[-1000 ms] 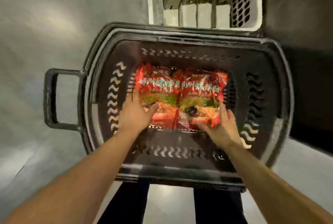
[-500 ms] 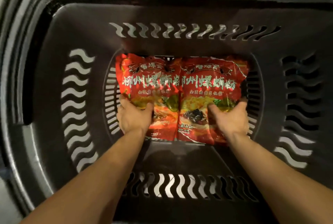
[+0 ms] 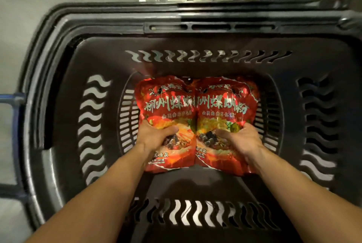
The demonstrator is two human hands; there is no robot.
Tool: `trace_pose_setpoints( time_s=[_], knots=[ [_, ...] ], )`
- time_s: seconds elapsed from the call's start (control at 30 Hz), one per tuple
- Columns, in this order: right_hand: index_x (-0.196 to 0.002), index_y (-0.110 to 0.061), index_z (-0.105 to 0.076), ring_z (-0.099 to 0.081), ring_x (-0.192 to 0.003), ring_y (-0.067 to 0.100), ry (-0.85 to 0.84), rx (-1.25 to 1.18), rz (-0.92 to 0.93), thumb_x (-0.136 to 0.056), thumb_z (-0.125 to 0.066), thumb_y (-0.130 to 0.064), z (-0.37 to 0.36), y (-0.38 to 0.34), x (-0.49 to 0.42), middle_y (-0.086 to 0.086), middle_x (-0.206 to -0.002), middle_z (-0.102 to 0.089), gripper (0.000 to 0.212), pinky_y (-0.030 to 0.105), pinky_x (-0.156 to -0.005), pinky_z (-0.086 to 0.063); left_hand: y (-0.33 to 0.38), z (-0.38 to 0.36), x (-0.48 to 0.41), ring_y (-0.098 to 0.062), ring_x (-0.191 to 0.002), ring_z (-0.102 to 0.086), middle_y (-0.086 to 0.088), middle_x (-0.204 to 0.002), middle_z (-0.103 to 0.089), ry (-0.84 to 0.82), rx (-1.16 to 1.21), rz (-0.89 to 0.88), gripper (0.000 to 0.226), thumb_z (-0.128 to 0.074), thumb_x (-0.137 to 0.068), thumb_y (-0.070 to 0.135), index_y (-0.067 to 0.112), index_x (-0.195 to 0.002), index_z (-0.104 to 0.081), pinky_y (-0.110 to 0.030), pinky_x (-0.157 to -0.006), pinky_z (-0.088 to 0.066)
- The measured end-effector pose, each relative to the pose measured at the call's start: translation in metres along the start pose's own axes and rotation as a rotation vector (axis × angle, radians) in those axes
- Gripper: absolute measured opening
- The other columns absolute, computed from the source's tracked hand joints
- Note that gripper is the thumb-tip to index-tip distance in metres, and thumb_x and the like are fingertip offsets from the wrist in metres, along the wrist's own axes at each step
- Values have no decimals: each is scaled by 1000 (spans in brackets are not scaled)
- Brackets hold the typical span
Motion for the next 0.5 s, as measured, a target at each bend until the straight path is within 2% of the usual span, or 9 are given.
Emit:
trace_pose_setpoints(
  time_s=[0.07, 0.17, 0.27, 0.37, 0.43, 0.5],
  knots=[
    [-101, -31, -59, -64, -97, 17, -8, -13, 41, -66, -90, -26, 4, -4, 17, -13, -94, -66, 46, 36, -90, -49, 2, 10, 14, -19, -92, -74, 0, -104, -76, 3, 33, -10, 70, -96, -59, 20, 19, -121, -63, -42, -88, -59],
    [-92, -30, -67, -70, -82, 9, 9, -44, 75, -68, -90, -17, 17, -15, 55, -13, -89, -73, 36, 26, -70, -52, 14, 30, 51, -17, -88, -75, -1, -101, -77, -16, 102, -19, 55, -93, -63, 10, 19, -112, -68, -34, -81, -60],
    [-96, -23, -71, -74, -75, 12, -10, -57, 84, -65, -91, -13, 34, -37, 101, -9, -84, -77, 38, 31, -74, -56, 37, 54, 99, -14, -83, -75, 3, -94, -77, -71, 114, -51, 48, -91, -63, 6, 24, -101, -68, -29, -74, -57],
    [-99, -21, -72, -75, -80, 18, -50, -61, 104, -63, -91, -15, 54, -71, 154, -6, -87, -78, 41, 36, -77, -57, 70, 82, 150, -15, -85, -74, 6, -90, -78, -102, 105, -88, 52, -93, -58, 12, 26, -101, -68, -36, -84, -56],
    [-97, -23, -72, -74, -77, 15, -67, -69, 137, -58, -93, -21, 66, -99, 193, -9, -84, -77, 44, 34, -74, -55, 99, 101, 190, -14, -87, -73, 5, -90, -77, -111, 94, -138, 54, -93, -56, 16, 26, -103, -67, -37, -85, -55],
    [-97, -24, -72, -74, -78, 14, -87, -61, 175, -47, -97, -33, 77, -127, 234, -10, -85, -77, 56, 36, -79, -55, 126, 120, 230, -16, -85, -73, 4, -91, -77, -103, 109, -183, 56, -93, -55, 18, 23, -105, -68, -37, -85, -56]
  ],
)
Point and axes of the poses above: each hand's wrist, its own x-axis away from the middle knuckle, its own z-axis out of the back of the hand, y = z × x, the point moved 5 cm from there along -x, towards the middle knuckle
